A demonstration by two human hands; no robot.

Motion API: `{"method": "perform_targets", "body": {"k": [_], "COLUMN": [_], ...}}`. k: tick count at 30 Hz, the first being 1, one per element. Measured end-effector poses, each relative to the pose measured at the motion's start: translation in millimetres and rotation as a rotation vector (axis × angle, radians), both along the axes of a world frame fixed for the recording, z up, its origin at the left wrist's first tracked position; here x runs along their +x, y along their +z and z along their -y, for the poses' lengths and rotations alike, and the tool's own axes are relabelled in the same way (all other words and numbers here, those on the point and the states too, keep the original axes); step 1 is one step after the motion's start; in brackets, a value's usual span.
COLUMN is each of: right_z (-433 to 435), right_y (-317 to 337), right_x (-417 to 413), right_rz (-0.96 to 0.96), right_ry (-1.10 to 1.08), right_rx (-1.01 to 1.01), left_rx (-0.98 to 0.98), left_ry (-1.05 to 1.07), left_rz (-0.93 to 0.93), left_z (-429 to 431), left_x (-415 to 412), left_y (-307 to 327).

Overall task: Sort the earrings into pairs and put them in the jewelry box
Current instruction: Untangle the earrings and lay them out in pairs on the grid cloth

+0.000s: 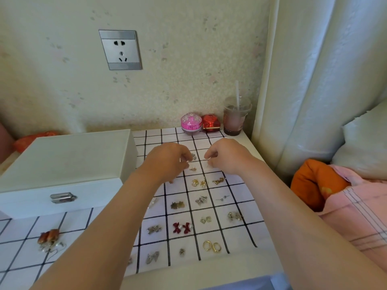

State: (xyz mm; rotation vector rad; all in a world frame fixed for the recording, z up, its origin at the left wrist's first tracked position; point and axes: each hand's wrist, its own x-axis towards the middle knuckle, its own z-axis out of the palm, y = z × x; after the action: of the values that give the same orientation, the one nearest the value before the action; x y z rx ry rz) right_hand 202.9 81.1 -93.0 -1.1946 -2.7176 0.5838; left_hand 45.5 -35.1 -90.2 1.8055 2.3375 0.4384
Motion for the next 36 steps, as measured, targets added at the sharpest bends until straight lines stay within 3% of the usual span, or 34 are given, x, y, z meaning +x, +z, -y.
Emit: {"method": "perform_targets", "body": {"k": [3, 7, 12, 18, 23, 28, 32, 36], "right_z": [10.5, 38.0, 71.1, 80.2, 77.8, 72.6, 73.2, 76.5], "right_y": [7.3, 16.6, 12.0, 1.4, 9.0, 21.7, 30.6, 33.2], "right_x": [-2.7, -13.9, -35.3, -49.4, -48.3, -35.7, -14.7, 10.7], "right_rz": [-0.071, -0.123, 0.015, 0.054, -0.039, -0.233, -0.253, -0.148], "right_ry": [0.041, 0.145, 0.287, 0.316, 0.264, 0.163, 0.127, 0.122], "right_rx": [0.035, -0.022, 0.070, 0.108, 0.019, -0.194, -0.246, -0.253], "left_rx": [0.026, -0.029, -0.111, 0.035, 0.099, 0.188, 0.121, -0.007], "left_ry": [0.029, 0.029, -0.027, -0.005, -0.016, -0.061, -0.068, -0.087], "left_rz": [0.027, -0.099, -0.297, -0.402, -0.313, -0.069, 0.041, 0.090], "left_z": [10.3, 26.9, 42.6, 59.7, 72.2, 79.6, 82.5, 85.8], "left_x": [-5.9, -13.8, -16.4, -24.1, -23.9, -10.6, 3.1, 11.8], "left_y": [11.2, 19.4, 20.1, 18.4, 15.6, 18.7, 19.9, 20.3]}}
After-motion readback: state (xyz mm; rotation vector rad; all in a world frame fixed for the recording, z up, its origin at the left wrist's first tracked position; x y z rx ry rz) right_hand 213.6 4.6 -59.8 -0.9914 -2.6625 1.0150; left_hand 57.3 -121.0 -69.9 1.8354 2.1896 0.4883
